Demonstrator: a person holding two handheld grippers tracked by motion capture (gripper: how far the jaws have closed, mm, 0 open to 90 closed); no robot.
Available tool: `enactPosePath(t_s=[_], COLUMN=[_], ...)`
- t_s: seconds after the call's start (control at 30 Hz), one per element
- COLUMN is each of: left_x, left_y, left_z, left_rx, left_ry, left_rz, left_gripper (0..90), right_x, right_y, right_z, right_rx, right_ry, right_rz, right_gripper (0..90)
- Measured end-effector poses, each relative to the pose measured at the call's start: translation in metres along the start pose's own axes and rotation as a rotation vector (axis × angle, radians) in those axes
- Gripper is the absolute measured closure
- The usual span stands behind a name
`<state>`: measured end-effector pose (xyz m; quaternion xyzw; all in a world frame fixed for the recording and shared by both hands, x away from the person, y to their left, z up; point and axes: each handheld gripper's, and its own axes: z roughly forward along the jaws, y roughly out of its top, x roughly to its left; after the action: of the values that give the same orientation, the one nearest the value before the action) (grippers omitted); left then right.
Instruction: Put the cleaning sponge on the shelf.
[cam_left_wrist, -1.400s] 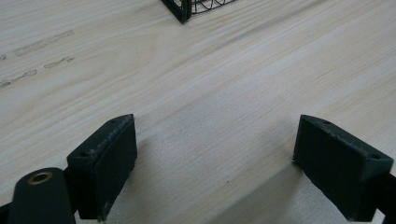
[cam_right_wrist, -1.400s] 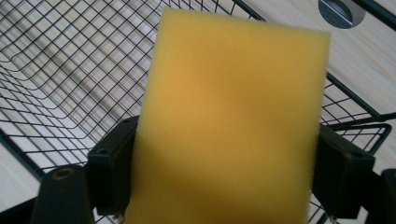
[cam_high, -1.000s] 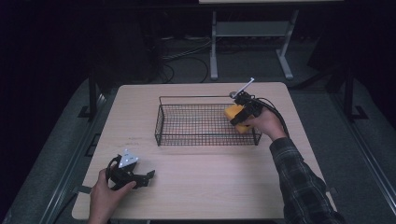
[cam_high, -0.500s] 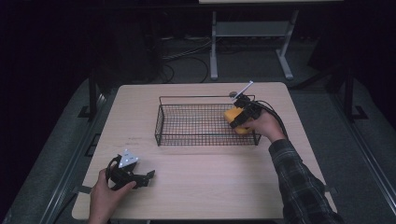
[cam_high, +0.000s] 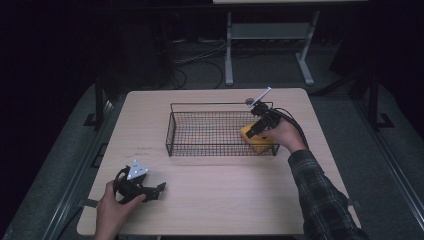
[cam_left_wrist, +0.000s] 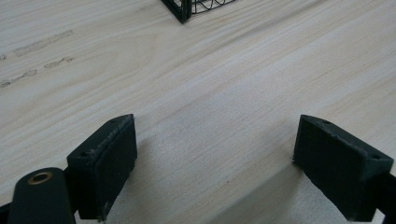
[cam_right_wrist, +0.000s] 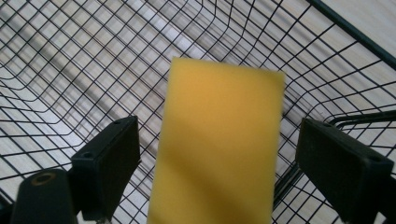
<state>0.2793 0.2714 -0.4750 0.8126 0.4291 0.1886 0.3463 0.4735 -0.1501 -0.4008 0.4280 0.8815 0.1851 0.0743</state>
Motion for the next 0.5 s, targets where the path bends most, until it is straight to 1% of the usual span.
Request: enactPosePath(t_s=[0.07,0.1,0.23,0.5], left_x=[0.000,0.000,0.000,0.000], left_y=[0.000,0.000,0.000,0.000], left_z=[0.000,0.000,0.000,0.000], left_rx=[0.000,0.000,0.000,0.000], left_ry=[0.000,0.000,0.000,0.001], left_rz=[0.000,0.000,0.000,0.000], left_gripper=[12.6,12.6,12.6,12.6], right_x=[0.000,0.001,0.003,0.006], right_y=[0.000,0.000,-0.002,-0.007], right_z=[-0.001,-0.002,-0.008,-0.021], right_rx=[0.000,-0.007,-0.016,-0.047], right_ry=[0.000,-0.001,0.003,0.000], right_rz=[-0.001,-0.007,-0.005,-0.018], right_gripper=[13.4,13.4,13.5,13.5])
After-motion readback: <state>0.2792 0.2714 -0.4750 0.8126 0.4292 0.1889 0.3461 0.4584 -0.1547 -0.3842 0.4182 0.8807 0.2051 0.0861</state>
